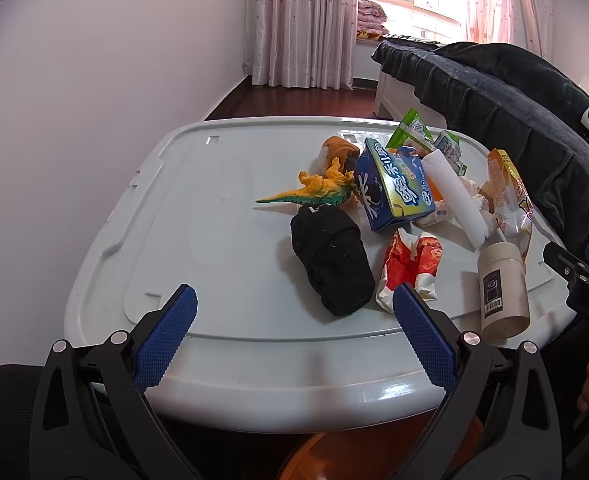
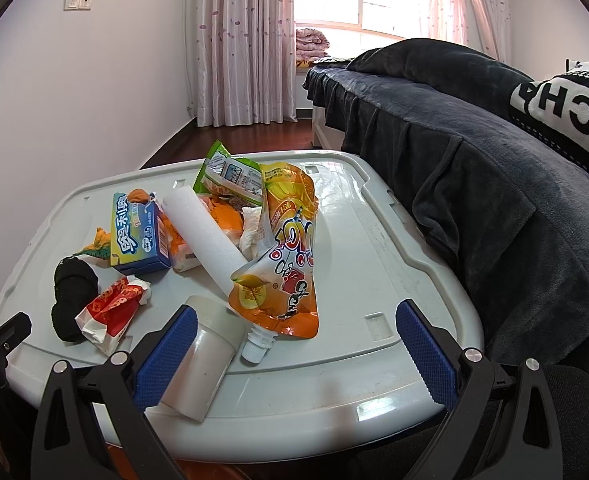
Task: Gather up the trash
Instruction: 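Grasp the orange juice pouch with the right tool and lift it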
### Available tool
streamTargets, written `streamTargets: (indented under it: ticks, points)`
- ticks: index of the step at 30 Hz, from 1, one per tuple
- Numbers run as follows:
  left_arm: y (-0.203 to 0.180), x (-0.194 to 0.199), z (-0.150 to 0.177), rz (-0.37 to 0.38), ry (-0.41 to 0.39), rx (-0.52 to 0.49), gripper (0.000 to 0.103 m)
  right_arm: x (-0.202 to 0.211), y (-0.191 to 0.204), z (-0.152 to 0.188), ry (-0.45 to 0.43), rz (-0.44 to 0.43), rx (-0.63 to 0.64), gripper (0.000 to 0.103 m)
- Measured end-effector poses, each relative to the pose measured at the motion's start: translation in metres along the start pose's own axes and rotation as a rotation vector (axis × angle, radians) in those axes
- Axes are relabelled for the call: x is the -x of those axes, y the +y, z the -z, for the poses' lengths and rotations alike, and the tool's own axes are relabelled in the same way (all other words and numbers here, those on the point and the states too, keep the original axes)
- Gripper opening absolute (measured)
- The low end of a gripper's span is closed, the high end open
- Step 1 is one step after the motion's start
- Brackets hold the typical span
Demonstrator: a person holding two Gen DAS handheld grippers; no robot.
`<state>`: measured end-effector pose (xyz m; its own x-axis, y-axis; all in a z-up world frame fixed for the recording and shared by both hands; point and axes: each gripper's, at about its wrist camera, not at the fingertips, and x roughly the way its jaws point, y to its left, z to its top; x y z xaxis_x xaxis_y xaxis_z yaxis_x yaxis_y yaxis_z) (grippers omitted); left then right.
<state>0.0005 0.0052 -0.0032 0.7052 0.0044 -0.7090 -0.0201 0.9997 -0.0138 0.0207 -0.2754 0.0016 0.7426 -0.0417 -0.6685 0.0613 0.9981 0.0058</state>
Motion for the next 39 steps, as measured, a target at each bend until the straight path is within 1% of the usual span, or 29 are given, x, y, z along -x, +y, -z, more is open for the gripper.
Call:
streamTargets:
  ticks: [6,8,10,12,14,15,16,17,18,19,20,22,23,24,26,27,28,29,30,31,32,34,38,39]
  points:
    - [0.0,0.0,0.0,-0.006,0.004,0.004,0.096,-0.005,-0.008,-0.009,0.017,-0.039,-0.023,0.098]
    - [0.0,0.001,0.0,-0.008,0.007,0.007,0.096,-0.007,-0.012,-0.02,0.024,-0.062,-0.035,0.098]
    - [0.001,0.001,0.0,-0.01,0.012,0.008,0.096,-0.012,-0.016,-0.034,0.029,-0.106,-0.058,0.098]
    - [0.001,0.002,0.0,-0.012,0.017,0.01,0.096,-0.021,-0.017,-0.048,0.042,-0.121,-0.062,0.098]
    - [0.002,0.002,0.0,-0.015,0.023,0.011,0.096,-0.043,-0.017,-0.063,0.106,-0.108,-0.05,0.098]
    - [0.003,0.002,0.0,-0.012,0.029,0.016,0.096,-0.053,-0.017,-0.067,0.14,-0.116,-0.055,0.096]
    - [0.004,0.002,0.0,-0.011,0.035,0.021,0.096,-0.058,-0.014,-0.07,0.132,-0.091,-0.029,0.092]
    - [0.004,0.002,0.0,-0.01,0.039,0.025,0.096,-0.065,-0.013,-0.074,0.131,-0.099,-0.043,0.086]
    - [0.006,0.002,0.001,-0.009,0.044,0.029,0.096,-0.077,-0.013,-0.074,0.184,-0.098,-0.051,0.085]
    - [0.006,0.003,0.001,-0.01,0.046,0.031,0.096,-0.089,-0.013,-0.074,0.22,-0.101,-0.066,0.084]
    - [0.007,0.003,0.002,-0.013,0.046,0.03,0.096,-0.095,-0.014,-0.074,0.236,-0.111,-0.087,0.084]
    - [0.006,0.006,0.003,-0.02,0.044,0.022,0.096,-0.112,-0.015,-0.069,0.319,-0.108,-0.108,0.084]
    - [0.006,0.007,0.003,-0.021,0.042,0.019,0.096,-0.117,-0.014,-0.067,0.335,-0.106,-0.113,0.084]
    - [0.006,0.008,0.004,-0.024,0.04,0.013,0.096,-0.123,-0.015,-0.064,0.378,-0.091,-0.109,0.084]
    - [0.006,0.008,0.004,-0.027,0.04,0.007,0.096,-0.13,-0.012,-0.061,0.4,-0.084,-0.104,0.082]
    - [0.006,0.009,0.004,-0.025,0.041,0.008,0.096,-0.135,-0.013,-0.059,0.414,-0.08,-0.1,0.079]
    - [0.007,0.009,0.004,-0.021,0.041,0.012,0.096,-0.14,-0.012,-0.055,0.446,-0.098,-0.109,0.061]
    - [0.007,0.009,0.004,-0.02,0.041,0.015,0.096,-0.143,-0.015,-0.052,0.469,-0.122,-0.122,0.048]
    - [0.009,0.009,0.004,-0.02,0.041,0.021,0.096,-0.142,-0.017,-0.051,0.464,-0.144,-0.151,0.048]
    - [0.01,0.008,0.004,-0.022,0.041,0.026,0.096,-0.14,-0.018,-0.051,0.445,-0.155,-0.157,0.044]
    - [0.01,0.008,0.004,-0.022,0.042,0.03,0.096,-0.137,-0.017,-0.051,0.432,-0.165,-0.154,0.04]
    - [0.012,0.006,0.004,-0.02,0.051,0.042,0.096,-0.127,-0.017,-0.052,0.405,-0.176,-0.139,0.036]
    - [0.016,0.0,0.005,-0.003,0.073,0.068,0.096,-0.09,-0.027,-0.054,0.304,-0.208,-0.156,0.036]
    - [0.017,-0.001,0.006,0.001,0.076,0.073,0.096,-0.074,-0.032,-0.055,0.256,-0.22,-0.165,0.036]
